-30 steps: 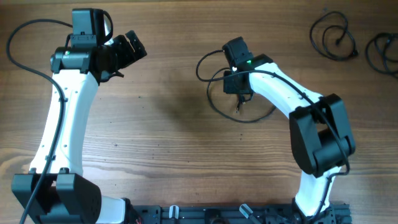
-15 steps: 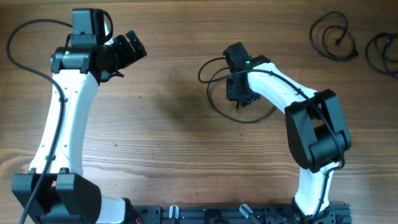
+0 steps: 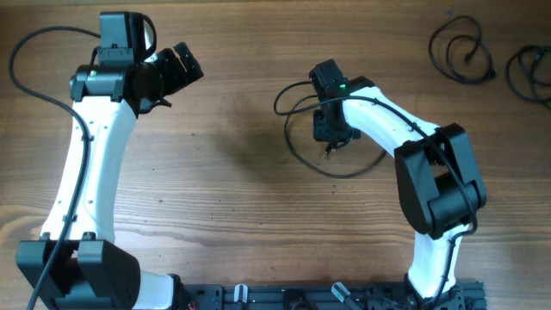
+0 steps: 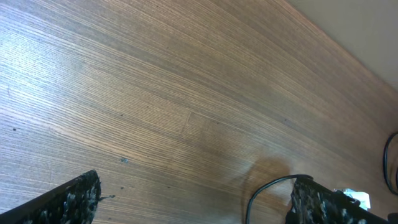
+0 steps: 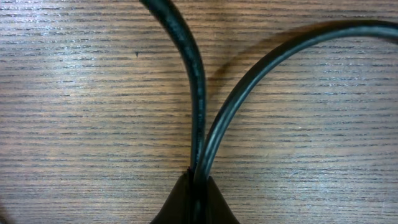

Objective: Untangle cables
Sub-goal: 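Carry the last cable to the right edge and release it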

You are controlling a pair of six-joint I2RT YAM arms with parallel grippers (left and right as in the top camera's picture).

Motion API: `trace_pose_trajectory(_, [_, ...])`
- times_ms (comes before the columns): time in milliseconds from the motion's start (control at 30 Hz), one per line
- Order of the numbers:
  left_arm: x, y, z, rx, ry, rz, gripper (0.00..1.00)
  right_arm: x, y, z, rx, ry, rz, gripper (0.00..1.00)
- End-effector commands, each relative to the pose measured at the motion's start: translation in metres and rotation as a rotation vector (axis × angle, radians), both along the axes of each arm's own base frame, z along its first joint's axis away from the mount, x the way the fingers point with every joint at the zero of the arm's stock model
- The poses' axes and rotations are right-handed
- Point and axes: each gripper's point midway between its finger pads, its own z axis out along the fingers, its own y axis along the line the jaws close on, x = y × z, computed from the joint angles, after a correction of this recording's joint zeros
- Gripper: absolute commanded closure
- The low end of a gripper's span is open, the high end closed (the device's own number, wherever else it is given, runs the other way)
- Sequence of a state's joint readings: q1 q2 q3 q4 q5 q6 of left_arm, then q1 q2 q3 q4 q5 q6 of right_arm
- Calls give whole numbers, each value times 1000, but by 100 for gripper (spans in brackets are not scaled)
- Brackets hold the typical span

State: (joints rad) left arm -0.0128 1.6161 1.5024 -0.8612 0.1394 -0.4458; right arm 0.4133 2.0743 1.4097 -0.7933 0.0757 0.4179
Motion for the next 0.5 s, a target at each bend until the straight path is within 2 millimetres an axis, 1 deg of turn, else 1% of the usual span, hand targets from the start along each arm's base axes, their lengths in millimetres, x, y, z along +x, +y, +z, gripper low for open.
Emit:
trace_pose_trajectory(0, [0, 1, -1, 7, -1, -15, 0, 2, -10, 0, 14, 39, -26, 96])
trace_pose_trajectory(33, [0, 1, -1, 7, -1, -15, 0, 7, -15, 11, 19, 33, -43, 96])
trace_pose_trajectory(100, [0, 1, -1, 7, 0, -15, 0, 18, -31, 42, 33, 1, -85, 96])
trace_pose_trajectory(167, [0, 1, -1, 7, -1, -15, 0, 27, -46, 80, 81, -52, -93, 96])
trace_pose_trajectory(200, [0, 1, -1, 7, 0, -15, 0, 31, -57, 101, 108, -89, -116, 96])
trace_pose_trajectory(233, [0, 1, -1, 7, 0, -15, 0, 33, -67, 119, 128, -118, -131, 96])
trace_pose_trajectory(267, [0, 1, -1, 7, -1, -14, 0, 33, -81, 141, 151, -159, -156, 96])
trace_pose_trajectory(333, [0, 1, -1, 7, -1, -14, 0, 28, -118, 182, 163, -251, -240, 96])
trace_pose_trajectory(433, [0, 1, -1, 7, -1, -15, 0, 13, -170, 225, 157, -362, -362, 96])
trace_pose_trajectory(467, [0, 1, -1, 7, 0, -15, 0, 5, -191, 240, 149, -401, -412, 96])
